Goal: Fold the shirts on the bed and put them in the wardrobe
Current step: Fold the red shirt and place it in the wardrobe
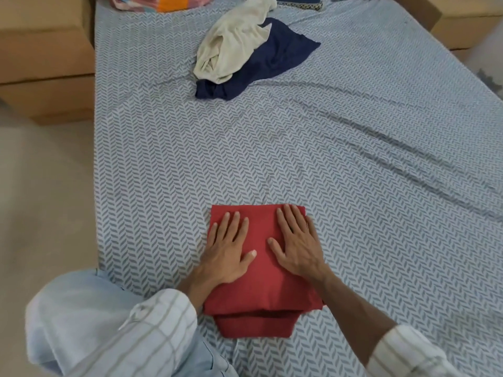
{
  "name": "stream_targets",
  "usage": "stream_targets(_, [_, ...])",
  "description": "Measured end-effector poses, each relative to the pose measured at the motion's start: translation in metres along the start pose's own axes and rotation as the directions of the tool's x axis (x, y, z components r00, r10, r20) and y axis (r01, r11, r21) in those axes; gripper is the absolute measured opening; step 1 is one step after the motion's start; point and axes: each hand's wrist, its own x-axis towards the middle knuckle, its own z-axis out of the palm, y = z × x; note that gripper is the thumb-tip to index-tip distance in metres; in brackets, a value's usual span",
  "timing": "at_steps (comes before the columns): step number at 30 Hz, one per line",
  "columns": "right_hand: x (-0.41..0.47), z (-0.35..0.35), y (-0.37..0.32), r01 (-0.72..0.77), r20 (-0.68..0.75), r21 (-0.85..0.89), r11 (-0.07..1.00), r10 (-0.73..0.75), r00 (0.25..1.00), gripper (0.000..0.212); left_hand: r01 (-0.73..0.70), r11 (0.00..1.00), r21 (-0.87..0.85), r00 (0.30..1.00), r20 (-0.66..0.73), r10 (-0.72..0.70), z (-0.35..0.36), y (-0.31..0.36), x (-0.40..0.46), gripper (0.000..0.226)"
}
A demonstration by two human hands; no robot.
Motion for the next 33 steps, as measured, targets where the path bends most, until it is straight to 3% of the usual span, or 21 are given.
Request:
stream_targets(5, [0.003, 0.015, 0.002, -0.006, -0.056, 0.066, 0.998, 0.010, 0.998, 0.080, -0.009, 1.000, -0.021, 1.000, 0.025, 0.009, 0.007, -0.006, 0.004, 0.087])
stream_targets(11, [0.005, 0.011, 0.003, -0.002, -0.016, 0.088, 0.996, 0.004, 1.000, 0.079, -0.009, 1.000, -0.010, 1.000, 0.026, 0.010, 0.004, -0.001, 0.006, 0.084])
stream_targets(13, [0.004, 0.005, 0.004, -0.005, -0.033, 0.209, 0.978, 0.012, 0.999, 0.078, -0.023, 0.995, -0.100, 0.999, 0.020, 0.025, -0.003, -0.004, 0.005, 0.082])
stream_targets(15, [0.000, -0.002, 0.004, -0.100, -0.110, 0.412, 0.906, 0.159, 0.981, 0.076, -0.001, 0.981, -0.193, 0.997, -0.081, -0.015, -0.011, -0.009, 0.000, 0.073])
stream_targets(17, [-0.001, -0.014, 0.002, -0.299, -0.121, 0.535, 0.790, 0.421, 0.899, 0.077, 0.142, 0.951, -0.275, 0.959, -0.198, -0.200, -0.020, -0.011, -0.006, 0.080])
stream_targets(20, [0.003, -0.028, -0.001, -0.585, 0.145, 0.599, 0.546, 0.645, 0.750, 0.073, 0.469, 0.768, -0.436, 0.845, -0.032, -0.534, -0.034, -0.015, -0.005, 0.101])
stream_targets(22, [0.010, -0.035, -0.005, -0.660, 0.337, 0.668, 0.344, 0.650, 0.681, 0.064, 0.577, 0.641, -0.506, 0.775, 0.094, -0.624, -0.037, -0.024, 0.001, 0.099])
stream_targets(24, [0.014, -0.039, -0.002, -0.663, 0.447, 0.720, 0.205, 0.594, 0.669, 0.050, 0.614, 0.496, -0.615, 0.733, 0.209, -0.648, -0.038, -0.029, 0.005, 0.089])
stream_targets(27, [0.015, -0.050, -0.002, -0.690, 0.557, 0.700, 0.183, 0.465, 0.688, 0.036, 0.631, 0.336, -0.699, 0.707, 0.339, -0.621, -0.043, -0.030, 0.005, 0.074])
stream_targets(29, [0.015, -0.054, 0.000, -0.699, 0.595, 0.686, 0.203, 0.398, 0.699, 0.035, 0.627, 0.252, -0.737, 0.711, 0.409, -0.573, -0.041, -0.031, 0.007, 0.079])
stream_targets(31, [0.012, -0.059, 0.003, -0.686, 0.606, 0.697, 0.208, 0.340, 0.719, 0.043, 0.587, 0.177, -0.790, 0.747, 0.445, -0.493, -0.038, -0.029, 0.005, 0.088])
stream_targets(33, [0.009, -0.063, 0.010, -0.663, 0.604, 0.719, 0.209, 0.285, 0.745, 0.067, 0.526, 0.155, -0.836, 0.799, 0.423, -0.428, -0.046, -0.023, -0.002, 0.066])
